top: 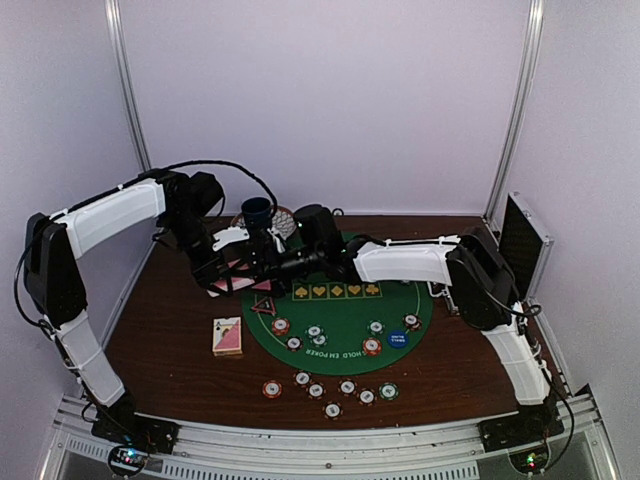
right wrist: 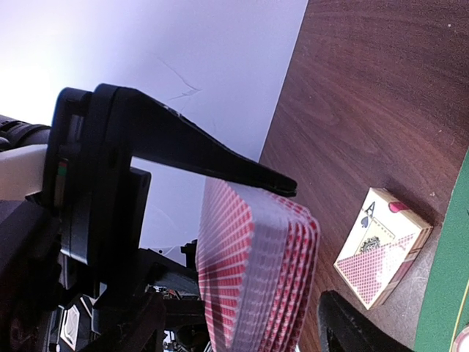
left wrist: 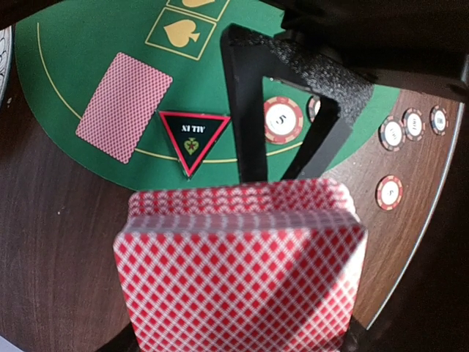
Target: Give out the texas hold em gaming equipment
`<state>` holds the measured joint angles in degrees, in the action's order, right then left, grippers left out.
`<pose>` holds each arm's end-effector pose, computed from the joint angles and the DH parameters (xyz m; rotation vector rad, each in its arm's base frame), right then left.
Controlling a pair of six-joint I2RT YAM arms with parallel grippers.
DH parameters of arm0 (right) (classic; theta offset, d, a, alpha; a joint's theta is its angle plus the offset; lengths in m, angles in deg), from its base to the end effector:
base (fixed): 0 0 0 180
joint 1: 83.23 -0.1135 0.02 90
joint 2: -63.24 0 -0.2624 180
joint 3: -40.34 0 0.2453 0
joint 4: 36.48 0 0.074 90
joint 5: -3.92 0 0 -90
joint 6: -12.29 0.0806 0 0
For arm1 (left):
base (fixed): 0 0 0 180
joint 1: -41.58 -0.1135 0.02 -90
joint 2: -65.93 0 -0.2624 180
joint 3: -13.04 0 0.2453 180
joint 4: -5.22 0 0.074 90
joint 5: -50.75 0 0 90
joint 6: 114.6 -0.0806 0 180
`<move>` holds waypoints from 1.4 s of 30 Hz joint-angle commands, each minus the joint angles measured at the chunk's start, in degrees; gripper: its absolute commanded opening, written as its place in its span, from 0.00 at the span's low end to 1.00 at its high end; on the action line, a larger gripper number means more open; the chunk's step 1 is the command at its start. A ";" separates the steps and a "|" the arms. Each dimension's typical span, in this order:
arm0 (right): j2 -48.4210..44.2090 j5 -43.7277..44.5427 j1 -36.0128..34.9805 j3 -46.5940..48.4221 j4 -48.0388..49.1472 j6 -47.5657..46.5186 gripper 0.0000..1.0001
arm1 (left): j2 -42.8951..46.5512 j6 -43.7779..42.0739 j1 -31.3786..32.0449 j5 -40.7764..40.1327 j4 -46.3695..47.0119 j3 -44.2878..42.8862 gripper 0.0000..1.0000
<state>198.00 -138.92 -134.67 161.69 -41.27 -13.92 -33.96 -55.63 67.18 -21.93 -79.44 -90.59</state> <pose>0.2988 0.4779 0.2046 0.5615 -2.3200 -1.9707 0.2905 -0.1658 0.2389 1.4250 2.5700 -0.4360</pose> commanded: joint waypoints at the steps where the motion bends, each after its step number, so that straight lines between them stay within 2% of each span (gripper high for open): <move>1: 1.17 -0.51 -0.12 -1.00 -0.69 1.78 0.71 | 0.99 -2.72 2.26 6.31 3.44 -2.08 0.00; 8: -0.95 -0.51 0.29 -4.12 0.89 2.10 0.59 | 1.62 -2.95 2.26 5.81 3.39 -0.77 0.00; 11: -1.80 -0.90 0.29 -4.98 2.12 2.62 0.58 | 1.76 -3.07 2.26 5.51 3.42 -0.49 0.00; 23: -3.25 -1.36 -0.06 -6.18 7.85 6.13 0.66 | 1.99 -2.99 2.26 5.48 3.42 -0.77 0.00; 31: -3.20 -1.39 -0.07 -8.91 14.68 10.36 0.67 | 2.03 -3.25 2.26 4.40 3.43 -0.08 0.00; 42: -2.68 -0.80 -0.15 -9.01 15.69 11.23 0.68 | 2.24 -3.30 2.26 4.62 3.44 0.17 0.00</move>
<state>196.90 -140.28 -134.61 153.21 -27.96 -3.45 -33.90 -58.16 69.06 -18.58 -77.69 -90.48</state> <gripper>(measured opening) 0.675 0.661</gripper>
